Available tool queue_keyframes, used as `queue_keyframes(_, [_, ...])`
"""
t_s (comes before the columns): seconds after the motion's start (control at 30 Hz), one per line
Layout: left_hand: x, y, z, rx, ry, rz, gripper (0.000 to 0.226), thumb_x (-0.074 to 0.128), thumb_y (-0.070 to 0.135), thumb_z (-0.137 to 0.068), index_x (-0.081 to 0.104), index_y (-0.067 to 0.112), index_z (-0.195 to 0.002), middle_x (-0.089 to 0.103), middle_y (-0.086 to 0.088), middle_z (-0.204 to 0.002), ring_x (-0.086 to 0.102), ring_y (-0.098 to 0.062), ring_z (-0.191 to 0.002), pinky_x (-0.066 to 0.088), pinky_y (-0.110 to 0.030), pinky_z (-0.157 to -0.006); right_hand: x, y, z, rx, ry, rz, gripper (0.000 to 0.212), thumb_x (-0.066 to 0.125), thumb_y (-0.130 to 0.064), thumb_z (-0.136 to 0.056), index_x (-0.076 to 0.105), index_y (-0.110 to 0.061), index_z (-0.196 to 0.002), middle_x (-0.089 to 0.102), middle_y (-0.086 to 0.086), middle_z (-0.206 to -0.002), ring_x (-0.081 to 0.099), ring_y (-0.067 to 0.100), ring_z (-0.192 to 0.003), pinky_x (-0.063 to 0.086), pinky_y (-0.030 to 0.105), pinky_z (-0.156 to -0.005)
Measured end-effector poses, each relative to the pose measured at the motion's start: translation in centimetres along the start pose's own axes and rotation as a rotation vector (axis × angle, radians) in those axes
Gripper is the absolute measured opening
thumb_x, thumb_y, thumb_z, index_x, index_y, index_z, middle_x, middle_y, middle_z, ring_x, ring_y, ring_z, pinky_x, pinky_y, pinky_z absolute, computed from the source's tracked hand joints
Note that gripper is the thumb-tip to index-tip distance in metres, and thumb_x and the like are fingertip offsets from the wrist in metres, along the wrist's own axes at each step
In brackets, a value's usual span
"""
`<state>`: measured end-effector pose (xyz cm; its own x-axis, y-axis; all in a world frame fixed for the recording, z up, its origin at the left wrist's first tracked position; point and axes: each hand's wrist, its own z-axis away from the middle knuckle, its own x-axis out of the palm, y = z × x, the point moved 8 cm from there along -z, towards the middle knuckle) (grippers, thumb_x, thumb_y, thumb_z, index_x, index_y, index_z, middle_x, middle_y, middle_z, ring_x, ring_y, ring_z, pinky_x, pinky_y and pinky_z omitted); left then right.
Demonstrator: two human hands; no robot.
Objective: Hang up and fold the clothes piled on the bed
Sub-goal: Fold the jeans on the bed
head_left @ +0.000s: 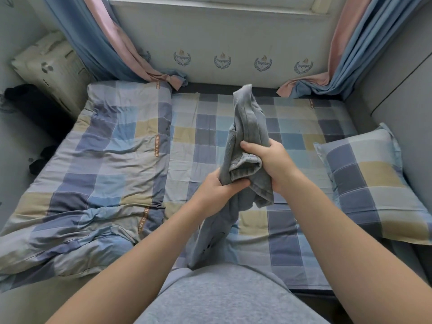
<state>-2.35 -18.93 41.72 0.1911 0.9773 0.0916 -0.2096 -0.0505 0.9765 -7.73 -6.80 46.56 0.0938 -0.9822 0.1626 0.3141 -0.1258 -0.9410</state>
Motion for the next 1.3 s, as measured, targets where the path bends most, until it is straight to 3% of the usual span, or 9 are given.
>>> queue_keyframes(0.2, [-3.4,0.2,0.0,-0.096,0.314,0.2,0.025,0.077,0.026,-0.088,0.073,0.01,-0.107,0.078,-0.005,-0.096,0.075,-0.023,-0.096,0.061,-0.031,-0.075,1.4,4.9,1.3,0.084,-0.247,-0.062,0.068,0.073,-0.051,-0.084,0.05,-0.016,-0.138,0.066,0.009,-0.13,0.064,0.025,-0.121,0.054,0.037,-0.095])
queue_keyframes(0.27, [-4.3,0.9,-0.3,-0.131,0.365,0.275,0.029,0.076,0.029,-0.089,0.071,0.007,-0.108,0.078,-0.005,-0.092,0.076,-0.023,-0.088,0.06,-0.027,-0.065,2.0,7.9,2.7,0.135,-0.347,0.062,0.063,0.073,-0.053,-0.082,0.053,-0.029,-0.137,0.065,-0.006,-0.135,0.059,0.014,-0.126,0.048,0.035,-0.105])
queue_keyframes(0.37, [-4.8,2.7,-0.7,-0.142,0.371,0.346,0.024,0.073,0.027,-0.092,0.069,0.008,-0.105,0.078,-0.006,-0.089,0.076,-0.021,-0.08,0.059,-0.028,-0.059,3.4,11.0,4.3,0.189,-0.473,0.281,0.041,0.075,-0.04,-0.08,0.065,-0.05,-0.119,0.068,-0.018,-0.126,0.062,0.002,-0.119,0.051,0.022,-0.096])
queue_keyframes(0.57, [-5.4,4.2,-1.2,-0.146,0.39,0.316,0.028,0.073,0.032,-0.092,0.068,0.006,-0.102,0.078,-0.004,-0.084,0.076,-0.019,-0.077,0.059,-0.026,-0.06,1.9,11.1,2.6,0.031,-0.251,0.646,0.018,0.057,-0.016,-0.102,0.068,-0.009,-0.114,0.071,0.006,-0.114,0.064,0.026,-0.113,0.048,0.05,-0.101])
queue_keyframes(0.67, [-5.3,4.1,-1.2,-0.168,0.334,0.252,0.049,0.073,0.047,-0.088,0.066,0.006,-0.115,0.077,-0.006,-0.098,0.074,-0.024,-0.091,0.056,-0.032,-0.075,1.0,9.8,2.7,0.02,-0.147,0.622,0.018,0.057,-0.021,-0.101,0.069,-0.008,-0.106,0.073,0.01,-0.107,0.067,0.03,-0.105,0.051,0.052,-0.097])
queue_keyframes(0.77, [-4.3,3.1,-0.8,-0.162,0.158,0.124,0.062,0.068,0.061,-0.083,0.064,0.017,-0.126,0.075,-0.005,-0.114,0.072,-0.024,-0.103,0.059,-0.037,-0.083,0.1,6.9,2.3,-0.068,-0.025,0.394,0.011,0.059,-0.016,-0.101,0.07,-0.014,-0.102,0.075,0.004,-0.101,0.071,0.02,-0.097,0.058,0.04,-0.086])
queue_keyframes(0.9, [-2.4,-0.6,0.5,-0.15,-0.02,-0.028,0.04,0.076,0.042,-0.079,0.069,0.027,-0.115,0.076,0.003,-0.109,0.072,-0.013,-0.103,0.058,-0.027,-0.083,0.2,3.1,1.4,-0.166,0.038,0.322,0.012,0.064,-0.016,-0.098,0.072,-0.013,-0.09,0.074,-0.006,-0.081,0.067,0.007,-0.078,0.054,0.024,-0.07])
queue_keyframes(1.1, [-2.6,-5.4,1.2,-0.189,0.075,-0.219,0.023,0.069,0.028,-0.094,0.067,0.029,-0.117,0.072,0.006,-0.118,0.065,-0.016,-0.114,0.05,-0.045,-0.104,0.5,1.4,1.1,-0.243,0.015,0.277,0.008,0.067,-0.014,-0.096,0.073,-0.015,-0.1,0.077,-0.002,-0.095,0.071,0.008,-0.09,0.056,0.023,-0.078])
queue_keyframes(1.3, [-3.1,-3.5,0.3,-0.116,0.17,-0.05,0.016,0.066,0.021,-0.096,0.068,0.029,-0.11,0.074,0.006,-0.113,0.068,-0.015,-0.109,0.053,-0.044,-0.101,-0.5,4.5,1.5,-0.139,-0.101,0.487,0.071,0.073,-0.03,-0.091,0.034,-0.028,-0.15,0.049,-0.015,-0.139,0.046,-0.005,-0.126,0.043,0.008,-0.09])
